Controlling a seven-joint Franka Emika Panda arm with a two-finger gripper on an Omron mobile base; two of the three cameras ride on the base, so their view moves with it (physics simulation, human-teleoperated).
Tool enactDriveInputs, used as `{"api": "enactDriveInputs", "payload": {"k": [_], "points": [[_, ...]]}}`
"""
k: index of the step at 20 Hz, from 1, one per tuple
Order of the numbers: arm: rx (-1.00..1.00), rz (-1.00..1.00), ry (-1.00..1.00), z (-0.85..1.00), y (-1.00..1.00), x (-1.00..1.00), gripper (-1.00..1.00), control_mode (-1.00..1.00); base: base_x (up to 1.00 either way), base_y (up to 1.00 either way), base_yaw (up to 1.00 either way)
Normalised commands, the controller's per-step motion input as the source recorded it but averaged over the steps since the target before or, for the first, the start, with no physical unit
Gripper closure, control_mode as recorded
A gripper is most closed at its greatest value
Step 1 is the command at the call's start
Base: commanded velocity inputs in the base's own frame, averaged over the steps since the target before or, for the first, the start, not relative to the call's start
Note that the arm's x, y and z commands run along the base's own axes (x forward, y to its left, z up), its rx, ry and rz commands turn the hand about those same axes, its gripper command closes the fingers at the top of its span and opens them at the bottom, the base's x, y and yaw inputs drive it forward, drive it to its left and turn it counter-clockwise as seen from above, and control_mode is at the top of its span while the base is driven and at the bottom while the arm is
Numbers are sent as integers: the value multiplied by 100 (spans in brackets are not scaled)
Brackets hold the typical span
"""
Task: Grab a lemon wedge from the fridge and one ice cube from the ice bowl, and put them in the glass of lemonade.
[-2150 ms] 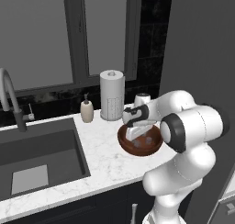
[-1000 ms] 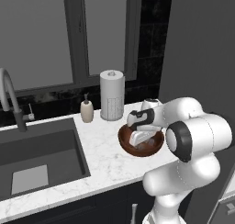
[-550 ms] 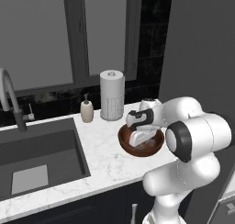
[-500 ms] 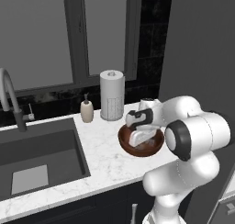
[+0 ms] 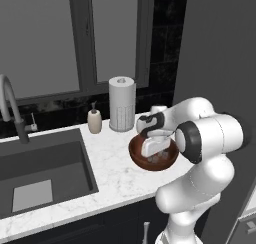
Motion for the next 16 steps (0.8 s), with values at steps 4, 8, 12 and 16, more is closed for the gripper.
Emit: {"api": "enactDriveInputs", "payload": {"k": [4,8,12,16], "points": [[9,0,0,-46,-3,-33,-100,-100,0,0,0],[1,0,0,-30,0,-41,-100,-100,0,0,0],[0,2,1,-21,0,-44,-100,-100,0,0,0],[3,3,0,-67,0,-31,-100,-100,0,0,0]]}}
